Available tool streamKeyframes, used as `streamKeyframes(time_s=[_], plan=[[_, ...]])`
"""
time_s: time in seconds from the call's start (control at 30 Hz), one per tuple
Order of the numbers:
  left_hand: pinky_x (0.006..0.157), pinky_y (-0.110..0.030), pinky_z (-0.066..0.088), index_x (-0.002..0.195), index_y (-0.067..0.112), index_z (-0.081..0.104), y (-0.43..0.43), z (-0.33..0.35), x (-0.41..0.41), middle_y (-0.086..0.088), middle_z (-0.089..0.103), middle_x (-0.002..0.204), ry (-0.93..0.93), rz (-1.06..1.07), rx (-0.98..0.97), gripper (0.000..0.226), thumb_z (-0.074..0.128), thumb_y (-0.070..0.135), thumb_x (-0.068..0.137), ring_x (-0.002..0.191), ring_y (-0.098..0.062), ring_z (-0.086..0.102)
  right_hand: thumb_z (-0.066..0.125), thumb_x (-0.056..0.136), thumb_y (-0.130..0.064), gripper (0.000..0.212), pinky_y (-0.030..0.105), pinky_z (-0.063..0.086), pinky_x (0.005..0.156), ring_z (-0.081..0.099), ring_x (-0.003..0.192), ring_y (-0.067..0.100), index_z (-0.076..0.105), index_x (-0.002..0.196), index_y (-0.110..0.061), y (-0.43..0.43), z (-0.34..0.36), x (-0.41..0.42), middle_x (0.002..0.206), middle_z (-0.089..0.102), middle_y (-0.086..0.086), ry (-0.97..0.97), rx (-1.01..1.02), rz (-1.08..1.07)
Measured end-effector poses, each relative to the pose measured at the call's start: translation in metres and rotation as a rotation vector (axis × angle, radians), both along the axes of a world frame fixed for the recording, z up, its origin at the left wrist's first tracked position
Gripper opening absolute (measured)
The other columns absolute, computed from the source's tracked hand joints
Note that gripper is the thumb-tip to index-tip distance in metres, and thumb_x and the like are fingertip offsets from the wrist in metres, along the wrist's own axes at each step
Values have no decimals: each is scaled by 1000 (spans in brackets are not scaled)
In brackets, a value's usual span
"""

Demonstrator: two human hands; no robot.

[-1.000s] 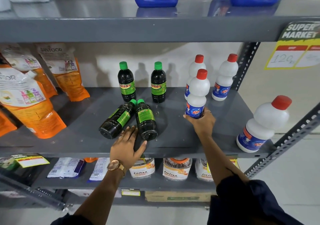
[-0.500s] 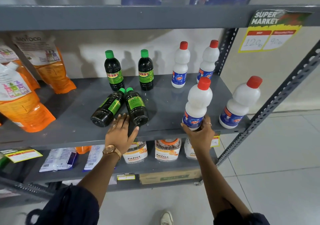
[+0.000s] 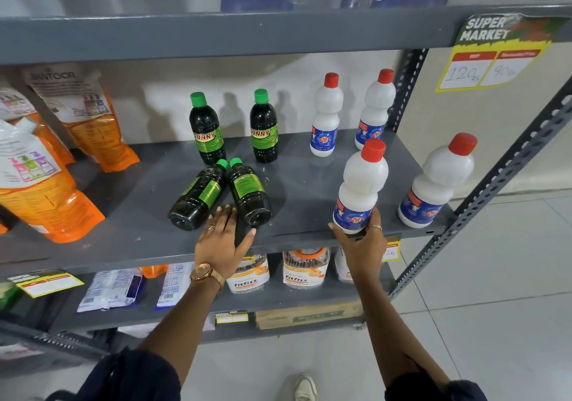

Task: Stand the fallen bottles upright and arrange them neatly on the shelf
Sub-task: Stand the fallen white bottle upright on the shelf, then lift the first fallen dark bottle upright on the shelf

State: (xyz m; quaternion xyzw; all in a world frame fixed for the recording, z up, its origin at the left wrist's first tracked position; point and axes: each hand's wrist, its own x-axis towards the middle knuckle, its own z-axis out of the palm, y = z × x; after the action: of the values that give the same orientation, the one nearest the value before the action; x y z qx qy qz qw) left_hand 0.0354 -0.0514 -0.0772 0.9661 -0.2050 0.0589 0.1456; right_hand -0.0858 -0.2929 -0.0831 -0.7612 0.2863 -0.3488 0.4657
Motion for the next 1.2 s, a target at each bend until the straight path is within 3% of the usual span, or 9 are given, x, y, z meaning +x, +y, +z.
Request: streamKeyframes(time_s=[0.47, 0.57, 0.67, 0.77, 0.87, 0.97, 1.03, 1.13, 1.2], plan=[[92, -49, 47, 130, 9, 51, 0, -6, 4, -14, 53, 136, -75, -16, -9, 72, 29, 62, 84, 126, -35, 46, 84, 67, -28, 77, 9, 46, 79, 60, 105, 14, 45, 133, -14, -9, -11, 3, 126, 61, 2, 20, -17, 10], [95, -49, 45, 131, 9, 49, 1, -5, 4, -14, 50, 138, -46, -25, -13, 74, 28, 63, 84, 129, -34, 43, 84, 66, -35, 90, 24, 53, 89, 58, 115, 18, 37, 140, -17, -5, -11, 0, 134, 56, 1, -23, 3, 4], [101, -47, 41, 134, 12, 43, 6, 0, 2, -10, 42, 144, 10, -89, -143, 74, 33, 64, 83, 134, -28, 36, 82, 63, -48, 109, 38, 41, 107, 37, 137, 19, 20, 149, -19, 17, -11, -10, 152, 33, 3, -96, 47, -108], [113, -43, 25, 125, 8, 48, 25, 12, -8, -11, 40, 144, -60, -266, -416, 58, 51, 49, 83, 140, -22, 25, 65, 74, -62, 95, 53, 34, 107, 34, 133, 29, 25, 144, -13, 63, -11, -26, 145, 31, 8, -156, -119, -180], [117, -37, 12, 120, 4, 52, 54, 28, -3, -13, 41, 141, -229, -309, -477, 50, 55, 39, 84, 140, -26, 24, 52, 82, -65, 68, 50, 41, 96, 40, 120, 20, 41, 131, -18, 112, 3, -19, 127, 41, -1, -150, -204, -32], [118, -37, 10, 127, 6, 47, 87, 34, 27, -12, 44, 139, -212, -178, -492, 55, 49, 44, 87, 138, -25, 27, 55, 84, -56, 53, 45, 45, 90, 44, 112, 14, 52, 122, -19, 142, 34, 34, 120, 52, 3, -1, -330, 161], [117, -41, 13, 134, 10, 40, 112, 28, 52, -15, 43, 141, -97, -105, -430, 65, 42, 55, 87, 138, -27, 27, 58, 82, -57, 65, 46, 41, 96, 46, 116, 27, 49, 128, -11, 148, 55, 82, 125, 52, 12, 182, -388, 168], [116, -46, 14, 144, 12, 25, 133, 15, 76, -16, 27, 152, 157, -64, -248, 95, 41, 75, 75, 141, -33, 15, 69, 70, -61, 93, 46, 36, 103, 38, 130, 36, 36, 138, -6, 137, 77, 140, 141, 43, 16, 649, -237, 212], [118, -43, 2, 147, 10, 16, 141, 5, 84, -12, 15, 156, 159, -144, -70, 113, 34, 87, 67, 144, -26, 4, 76, 64, -57, 92, 44, 43, 99, 46, 126, 35, 41, 133, -8, 135, 79, 160, 136, 49, 14, 799, -97, 280]])
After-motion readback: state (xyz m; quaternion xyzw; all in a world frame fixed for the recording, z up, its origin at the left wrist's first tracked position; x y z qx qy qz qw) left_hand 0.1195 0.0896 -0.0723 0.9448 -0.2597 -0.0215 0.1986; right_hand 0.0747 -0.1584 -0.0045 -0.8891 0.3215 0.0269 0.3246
